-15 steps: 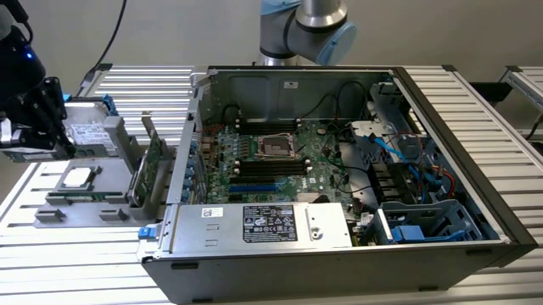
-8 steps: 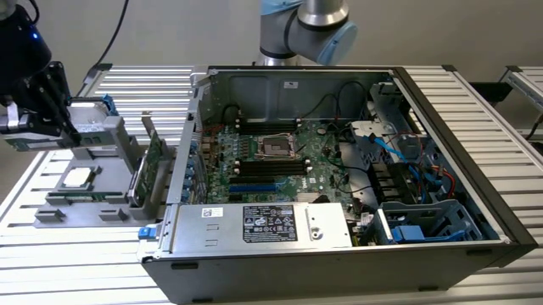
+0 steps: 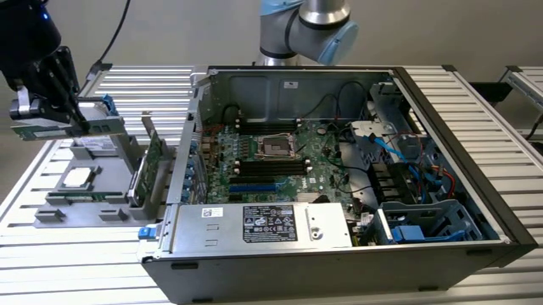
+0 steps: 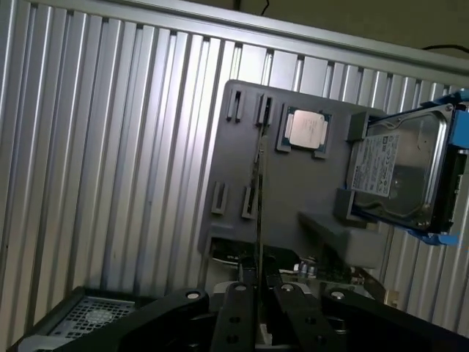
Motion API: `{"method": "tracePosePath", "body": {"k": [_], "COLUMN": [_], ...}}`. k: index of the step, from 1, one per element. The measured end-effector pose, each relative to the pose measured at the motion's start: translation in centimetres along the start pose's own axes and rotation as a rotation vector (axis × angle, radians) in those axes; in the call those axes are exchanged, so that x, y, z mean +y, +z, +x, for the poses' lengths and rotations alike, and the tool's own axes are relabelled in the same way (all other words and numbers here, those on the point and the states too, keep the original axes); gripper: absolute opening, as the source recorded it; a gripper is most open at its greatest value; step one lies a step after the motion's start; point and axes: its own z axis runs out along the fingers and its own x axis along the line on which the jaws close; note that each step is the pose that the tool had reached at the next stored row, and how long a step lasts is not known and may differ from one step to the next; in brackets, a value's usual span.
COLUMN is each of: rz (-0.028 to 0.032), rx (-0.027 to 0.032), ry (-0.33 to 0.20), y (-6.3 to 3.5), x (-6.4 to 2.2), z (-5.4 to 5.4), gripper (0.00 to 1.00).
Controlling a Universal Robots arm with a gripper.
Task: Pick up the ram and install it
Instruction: 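Pick up the ram and move it above insertion slot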
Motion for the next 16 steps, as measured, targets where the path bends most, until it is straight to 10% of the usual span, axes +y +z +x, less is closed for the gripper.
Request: {"method": "tracePosePath", "body": {"k": [16], "rz": [-0.0048], "rx": [-0.0446], "ry": [-0.033], "y": [-4.2], "x": [-4.44], "z": [0.3], "gripper": [0.15]}}
